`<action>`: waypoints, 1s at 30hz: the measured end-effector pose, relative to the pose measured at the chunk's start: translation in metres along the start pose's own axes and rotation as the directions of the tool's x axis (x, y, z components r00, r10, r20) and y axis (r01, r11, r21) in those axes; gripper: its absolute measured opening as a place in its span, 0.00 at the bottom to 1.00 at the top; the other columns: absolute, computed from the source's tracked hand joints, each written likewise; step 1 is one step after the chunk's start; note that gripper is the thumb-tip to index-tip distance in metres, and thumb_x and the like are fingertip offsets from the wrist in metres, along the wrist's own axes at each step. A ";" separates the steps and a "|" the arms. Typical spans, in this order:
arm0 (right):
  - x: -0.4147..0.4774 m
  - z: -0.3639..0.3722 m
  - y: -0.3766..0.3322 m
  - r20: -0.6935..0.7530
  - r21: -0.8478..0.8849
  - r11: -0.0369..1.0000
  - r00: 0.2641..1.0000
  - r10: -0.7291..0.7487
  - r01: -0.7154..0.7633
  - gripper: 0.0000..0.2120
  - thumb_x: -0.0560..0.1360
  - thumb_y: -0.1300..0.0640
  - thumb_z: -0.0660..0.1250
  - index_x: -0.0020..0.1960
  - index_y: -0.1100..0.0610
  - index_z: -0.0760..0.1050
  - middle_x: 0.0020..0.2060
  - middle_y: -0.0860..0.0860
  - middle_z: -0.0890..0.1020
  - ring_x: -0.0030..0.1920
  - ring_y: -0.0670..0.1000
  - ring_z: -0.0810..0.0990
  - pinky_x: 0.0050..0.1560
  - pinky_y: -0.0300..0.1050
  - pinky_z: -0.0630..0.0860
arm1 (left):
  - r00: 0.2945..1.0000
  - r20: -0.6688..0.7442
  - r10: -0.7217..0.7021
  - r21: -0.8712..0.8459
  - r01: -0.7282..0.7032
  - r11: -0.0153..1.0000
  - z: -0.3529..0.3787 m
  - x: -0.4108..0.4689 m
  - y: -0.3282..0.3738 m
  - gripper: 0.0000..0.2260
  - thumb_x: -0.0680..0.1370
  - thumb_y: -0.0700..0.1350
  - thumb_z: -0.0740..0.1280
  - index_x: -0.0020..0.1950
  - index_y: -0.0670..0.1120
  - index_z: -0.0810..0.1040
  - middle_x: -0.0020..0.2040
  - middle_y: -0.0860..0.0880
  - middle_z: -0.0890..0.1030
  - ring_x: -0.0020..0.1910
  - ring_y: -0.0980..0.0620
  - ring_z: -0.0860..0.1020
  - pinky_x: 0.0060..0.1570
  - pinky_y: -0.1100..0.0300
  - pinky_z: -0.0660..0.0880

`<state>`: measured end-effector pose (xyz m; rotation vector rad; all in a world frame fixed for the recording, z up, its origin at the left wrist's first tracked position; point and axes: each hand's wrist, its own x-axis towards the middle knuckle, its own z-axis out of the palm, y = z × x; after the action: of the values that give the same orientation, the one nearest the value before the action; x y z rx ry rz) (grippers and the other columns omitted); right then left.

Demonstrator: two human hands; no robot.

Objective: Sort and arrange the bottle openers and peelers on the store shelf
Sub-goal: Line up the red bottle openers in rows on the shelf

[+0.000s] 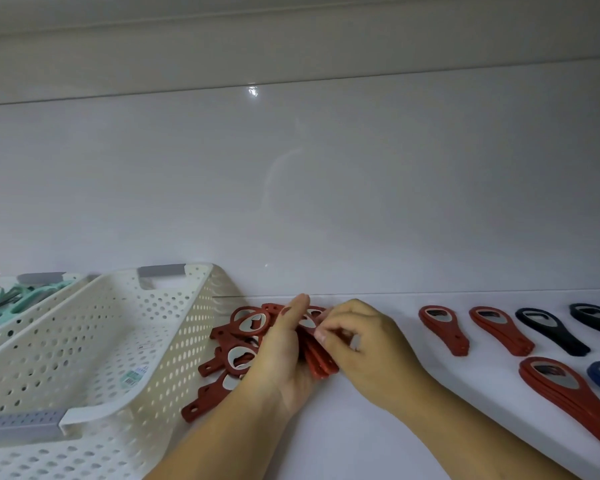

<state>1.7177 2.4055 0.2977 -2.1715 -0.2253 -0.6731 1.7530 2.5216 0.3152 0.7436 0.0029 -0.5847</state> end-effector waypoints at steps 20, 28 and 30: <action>0.006 -0.011 0.020 0.074 -0.375 0.921 0.987 0.141 -0.103 0.07 0.78 0.56 0.62 0.49 0.51 0.80 0.40 0.44 0.75 0.45 0.48 0.74 0.44 0.37 0.69 | 0.963 -0.172 0.208 -0.059 -0.221 0.974 -0.007 0.004 0.008 0.16 0.81 0.56 0.55 0.52 0.47 0.76 0.32 0.45 0.74 0.22 0.52 0.70 0.20 0.66 0.67; 0.013 -0.023 0.023 -0.278 0.123 0.897 0.852 0.443 -0.426 0.13 0.78 0.60 0.62 0.36 0.49 0.73 0.31 0.47 0.79 0.35 0.52 0.81 0.41 0.49 0.79 | 0.945 -0.283 0.165 0.043 -0.160 0.986 -0.002 0.008 0.003 0.17 0.82 0.55 0.57 0.48 0.41 0.72 0.32 0.42 0.74 0.33 0.43 0.80 0.31 0.54 0.81; 0.011 -0.022 0.013 -0.324 0.185 0.921 0.864 0.386 -0.342 0.13 0.77 0.60 0.64 0.36 0.47 0.74 0.32 0.46 0.81 0.34 0.50 0.83 0.41 0.49 0.79 | 0.943 -0.286 0.169 0.093 -0.148 0.985 -0.002 0.009 0.000 0.17 0.82 0.55 0.56 0.51 0.41 0.72 0.39 0.39 0.78 0.37 0.42 0.81 0.33 0.55 0.81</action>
<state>1.7237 2.3791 0.3062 -1.8619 0.3248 -0.7906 1.7615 2.5184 0.3117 0.8848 0.1960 -0.3179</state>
